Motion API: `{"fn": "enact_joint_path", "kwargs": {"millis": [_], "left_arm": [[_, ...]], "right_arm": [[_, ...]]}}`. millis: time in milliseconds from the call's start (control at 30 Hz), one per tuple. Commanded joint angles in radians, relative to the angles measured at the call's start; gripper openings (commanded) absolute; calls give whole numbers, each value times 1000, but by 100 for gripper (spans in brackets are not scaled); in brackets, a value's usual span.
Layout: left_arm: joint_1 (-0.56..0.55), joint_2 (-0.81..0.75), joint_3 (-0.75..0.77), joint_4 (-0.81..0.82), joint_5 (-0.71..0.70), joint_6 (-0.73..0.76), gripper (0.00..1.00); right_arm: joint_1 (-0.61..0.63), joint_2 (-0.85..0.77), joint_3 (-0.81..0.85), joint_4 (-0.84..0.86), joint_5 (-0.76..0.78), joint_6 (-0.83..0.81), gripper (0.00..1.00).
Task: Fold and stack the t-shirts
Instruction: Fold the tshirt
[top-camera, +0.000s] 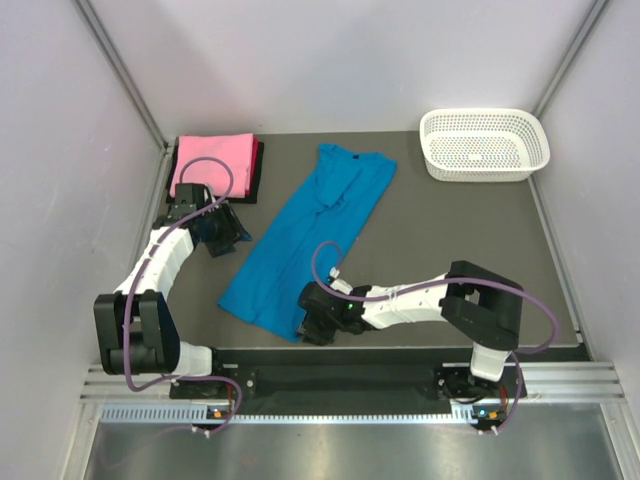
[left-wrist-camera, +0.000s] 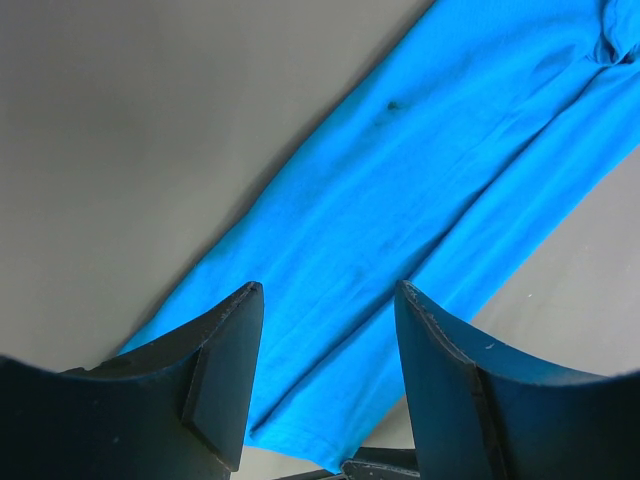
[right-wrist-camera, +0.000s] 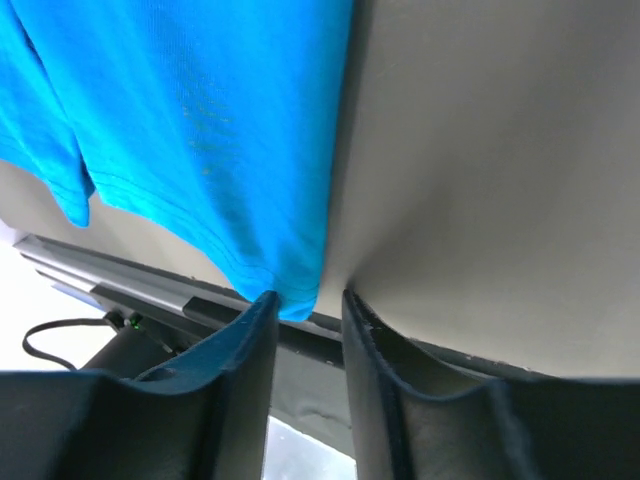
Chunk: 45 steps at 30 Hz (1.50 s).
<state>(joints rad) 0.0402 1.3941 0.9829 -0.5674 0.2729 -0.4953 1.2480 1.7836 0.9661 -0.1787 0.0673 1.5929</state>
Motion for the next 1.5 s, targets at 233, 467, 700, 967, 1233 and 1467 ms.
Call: {"fn": "enact_joint_path", "kwargs": {"millis": [233,467,700,967,1233,1467], "left_arm": [[6,-33,0,37,17,-2,59],[-14,-63,-59,31,69,-31,61],[-74,-20,-58,11,72,-3,62],[-131,118,0,104,112,-26,63],[-163,420,293,208,121,-51,60],[-181,666,543,284,132,-57,59]], "right_arm": [[-4,-8,-10,-13,12,-60,3],[-10,-159,-108,-111,75,-120,0],[-9,-297,-248,-218,55,-122,0],[-38,-558,-395,-415,137,-137,0],[-126,-720,-458,-481,155,-221,13],[-159,-759,-379,-538,206,-324,32]]}}
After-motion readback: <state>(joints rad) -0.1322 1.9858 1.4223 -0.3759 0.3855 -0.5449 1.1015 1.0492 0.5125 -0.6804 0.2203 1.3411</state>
